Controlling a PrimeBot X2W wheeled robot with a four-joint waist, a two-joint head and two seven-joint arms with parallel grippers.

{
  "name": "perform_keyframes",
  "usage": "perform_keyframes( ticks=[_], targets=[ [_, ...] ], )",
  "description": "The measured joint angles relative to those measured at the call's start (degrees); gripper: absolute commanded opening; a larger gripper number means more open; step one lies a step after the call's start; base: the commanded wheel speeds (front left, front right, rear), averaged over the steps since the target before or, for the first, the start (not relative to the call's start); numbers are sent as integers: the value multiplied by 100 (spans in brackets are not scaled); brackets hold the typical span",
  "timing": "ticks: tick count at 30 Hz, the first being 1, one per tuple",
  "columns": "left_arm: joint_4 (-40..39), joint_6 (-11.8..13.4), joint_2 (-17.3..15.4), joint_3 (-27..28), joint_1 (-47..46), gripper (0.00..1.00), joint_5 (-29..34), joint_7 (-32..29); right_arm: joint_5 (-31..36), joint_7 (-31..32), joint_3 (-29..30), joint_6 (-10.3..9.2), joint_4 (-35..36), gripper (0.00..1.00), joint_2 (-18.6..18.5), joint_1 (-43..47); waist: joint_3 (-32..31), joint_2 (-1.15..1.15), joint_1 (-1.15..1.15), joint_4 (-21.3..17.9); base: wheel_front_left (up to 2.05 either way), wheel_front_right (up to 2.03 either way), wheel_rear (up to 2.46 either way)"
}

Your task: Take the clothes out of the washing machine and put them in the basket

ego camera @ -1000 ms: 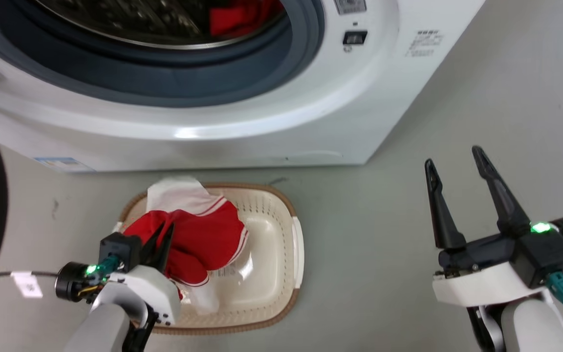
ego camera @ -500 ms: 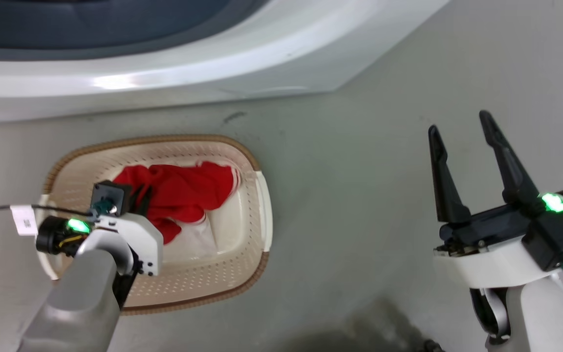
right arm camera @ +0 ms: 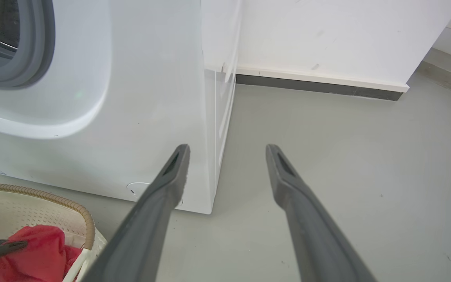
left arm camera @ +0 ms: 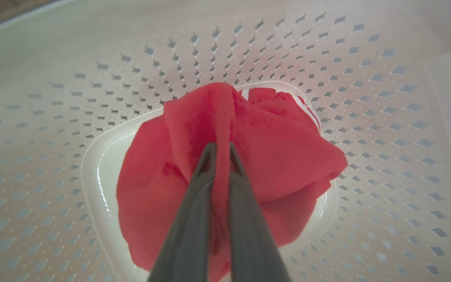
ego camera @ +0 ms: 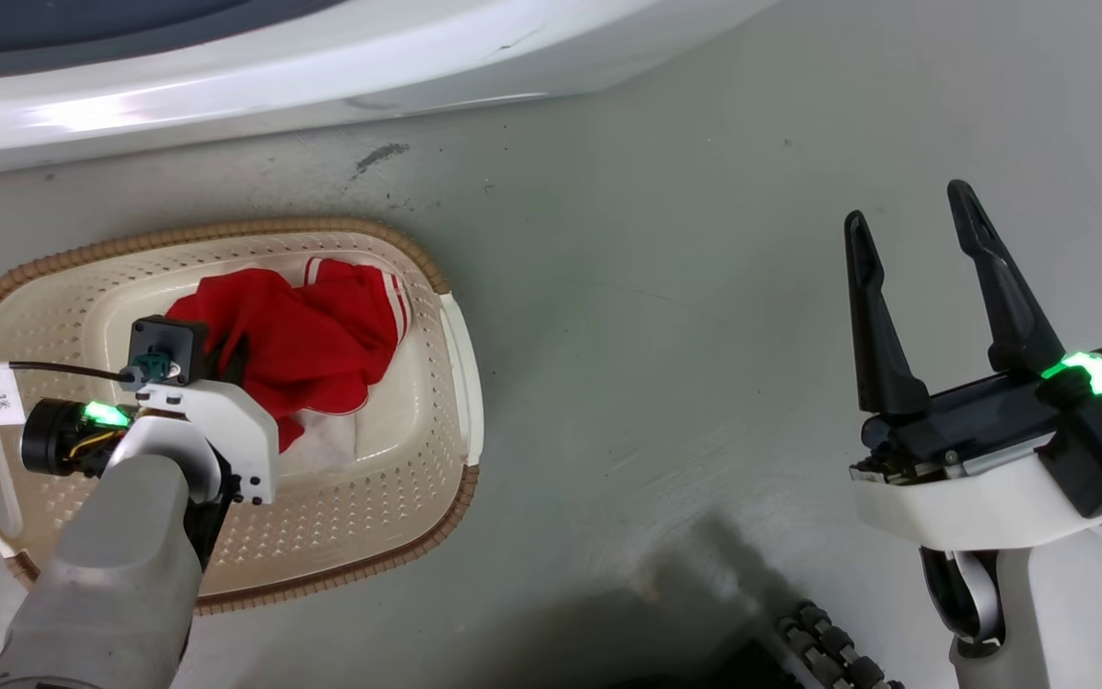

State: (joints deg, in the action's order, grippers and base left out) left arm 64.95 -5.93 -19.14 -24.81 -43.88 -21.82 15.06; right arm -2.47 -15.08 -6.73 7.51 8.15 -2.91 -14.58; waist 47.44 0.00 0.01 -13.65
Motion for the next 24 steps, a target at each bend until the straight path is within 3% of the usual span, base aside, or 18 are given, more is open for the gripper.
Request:
perform_keyframes(
  ticks=[1, 2, 3, 11, 24],
  targets=[
    [8, 21, 12, 5, 0, 3, 2, 1, -10, 0, 0, 0, -1, 100, 0, -12, 17, 0, 0, -8, 0, 0, 0],
    [20, 41, 21, 4, -1, 47, 18, 1, -10, 0, 1, 0, -2, 100, 0, -24, 25, 0, 0, -8, 0, 0, 0],
    [29, 46, 26, 2, -1, 100, 40, 0, -13, 0, 7, 0, -2, 100, 0, -36, 24, 0, 0, -3, 0, 0, 0],
    [-5, -23, 97, -10, 79, 100, 73, 1, 49, 0, 15, 0, -76, 100, 0, -51, -230, 0, -1, 118, 0, 0, 0],
    [-728, -98, 303, 132, 973, 100, 169, 1, 166, 0, 96, 0, -267, 100, 2, 88, -1142, 0, -1, 410, 0, 0, 0]
  ],
)
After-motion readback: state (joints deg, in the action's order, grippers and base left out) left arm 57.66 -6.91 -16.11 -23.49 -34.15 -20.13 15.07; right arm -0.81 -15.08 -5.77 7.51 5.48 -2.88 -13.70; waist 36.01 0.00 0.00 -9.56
